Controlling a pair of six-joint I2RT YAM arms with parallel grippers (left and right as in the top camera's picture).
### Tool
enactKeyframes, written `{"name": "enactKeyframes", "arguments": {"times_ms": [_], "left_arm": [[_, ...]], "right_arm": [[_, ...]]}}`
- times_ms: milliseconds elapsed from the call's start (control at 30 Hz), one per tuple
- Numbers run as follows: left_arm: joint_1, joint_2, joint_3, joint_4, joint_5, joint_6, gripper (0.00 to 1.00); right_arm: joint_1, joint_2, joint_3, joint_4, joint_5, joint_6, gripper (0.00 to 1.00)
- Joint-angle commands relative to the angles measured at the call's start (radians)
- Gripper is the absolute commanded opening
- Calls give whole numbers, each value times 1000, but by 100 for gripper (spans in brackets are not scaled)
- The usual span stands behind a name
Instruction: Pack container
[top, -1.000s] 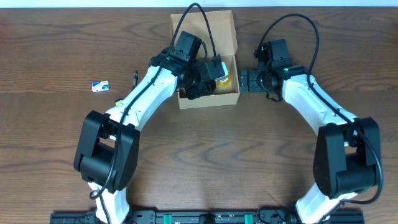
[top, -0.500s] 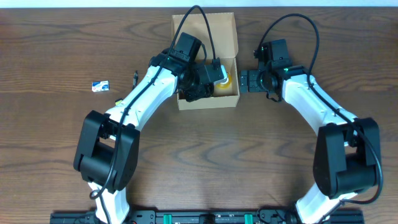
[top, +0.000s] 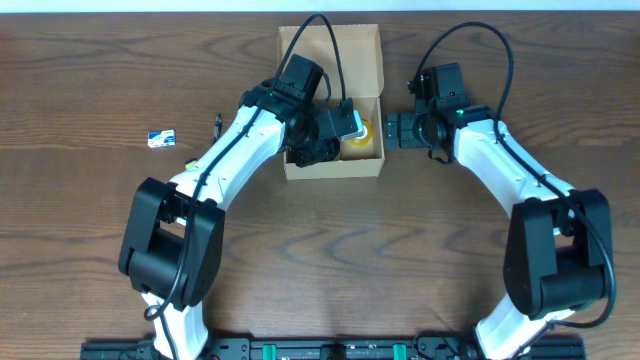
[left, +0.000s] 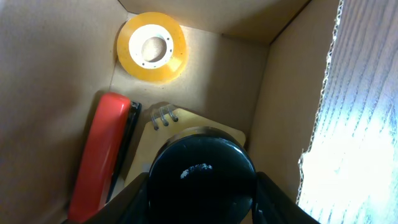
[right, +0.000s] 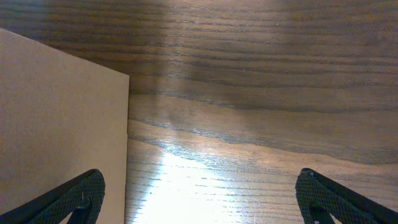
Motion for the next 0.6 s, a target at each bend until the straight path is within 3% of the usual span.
{"name": "enactKeyframes", "arguments": {"times_ms": [0,133,167,200,233,567], "left_arm": [[2,13,16,-5,-4,24,18],[2,13,16,-5,-15,24,24],[2,13,16,-5,-24,24,29],[2,13,16,-5,-33,24,40],[2,13,16,-5,-39,24,44],[2,13,16,-5,-45,23,55]], "right_arm": [[-5,0,1,-1,-3,10,99],[-5,0,1,-1,-3,10,99],[-5,0,1,-1,-3,10,99],[-5,0,1,-1,-3,11,99],[-5,0,1,-1,-3,10,99],[-5,0,1,-1,-3,10,99]]}}
